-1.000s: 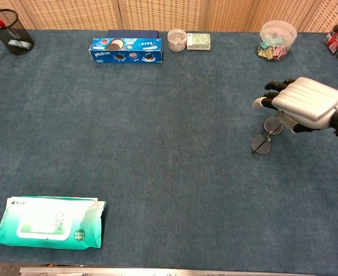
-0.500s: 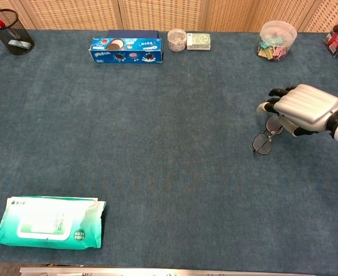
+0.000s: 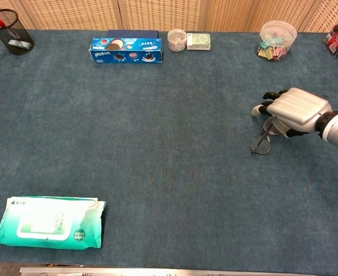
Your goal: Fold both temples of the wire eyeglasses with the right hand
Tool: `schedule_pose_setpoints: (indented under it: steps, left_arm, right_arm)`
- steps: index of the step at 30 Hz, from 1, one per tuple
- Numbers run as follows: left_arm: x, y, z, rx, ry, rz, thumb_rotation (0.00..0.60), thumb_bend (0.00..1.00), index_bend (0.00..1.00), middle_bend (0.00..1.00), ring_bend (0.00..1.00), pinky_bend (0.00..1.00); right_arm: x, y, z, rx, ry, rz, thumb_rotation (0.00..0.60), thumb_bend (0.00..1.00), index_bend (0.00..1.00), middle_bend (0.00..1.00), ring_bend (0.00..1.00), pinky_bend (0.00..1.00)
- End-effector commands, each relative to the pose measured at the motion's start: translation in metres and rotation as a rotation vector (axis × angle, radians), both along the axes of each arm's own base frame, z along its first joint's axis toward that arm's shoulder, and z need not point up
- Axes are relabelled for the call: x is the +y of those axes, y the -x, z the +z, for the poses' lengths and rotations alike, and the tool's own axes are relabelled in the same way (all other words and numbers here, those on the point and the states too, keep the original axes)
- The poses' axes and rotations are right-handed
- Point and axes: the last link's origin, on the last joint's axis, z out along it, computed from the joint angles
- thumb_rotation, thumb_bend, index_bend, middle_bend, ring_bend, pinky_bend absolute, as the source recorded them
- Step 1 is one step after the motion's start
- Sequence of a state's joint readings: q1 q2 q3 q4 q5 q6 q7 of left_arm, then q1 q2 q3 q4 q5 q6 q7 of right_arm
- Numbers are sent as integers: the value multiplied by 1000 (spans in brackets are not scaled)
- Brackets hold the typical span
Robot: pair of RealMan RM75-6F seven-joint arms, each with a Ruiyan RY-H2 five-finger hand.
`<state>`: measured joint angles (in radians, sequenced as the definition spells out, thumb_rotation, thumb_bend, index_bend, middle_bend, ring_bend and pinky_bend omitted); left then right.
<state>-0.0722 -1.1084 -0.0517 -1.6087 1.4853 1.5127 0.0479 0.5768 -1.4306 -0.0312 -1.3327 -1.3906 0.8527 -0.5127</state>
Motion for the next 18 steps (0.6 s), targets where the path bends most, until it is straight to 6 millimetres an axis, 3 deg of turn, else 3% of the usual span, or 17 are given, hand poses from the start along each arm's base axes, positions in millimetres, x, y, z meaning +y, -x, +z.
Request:
schedule_pose_setpoints:
  steps: [1,11,18]
  left_arm:
    - [0,0,0,-1,0,0,600,674,493,503,539,708]
    - [0,0,0,0,1,2,600,675,493,503,539,708]
    - [0,1,0,2,1,5,600,675,493,503,539,708]
  right_arm:
    - [-2,-1,-3,-3,-1,5,600,666,228,304,123,248]
    - [-1,-4,-1,-19,4,23,600,666,228,304,123,248]
    - [5,-18,11,-57,15,61,600,666,228,303,123,248]
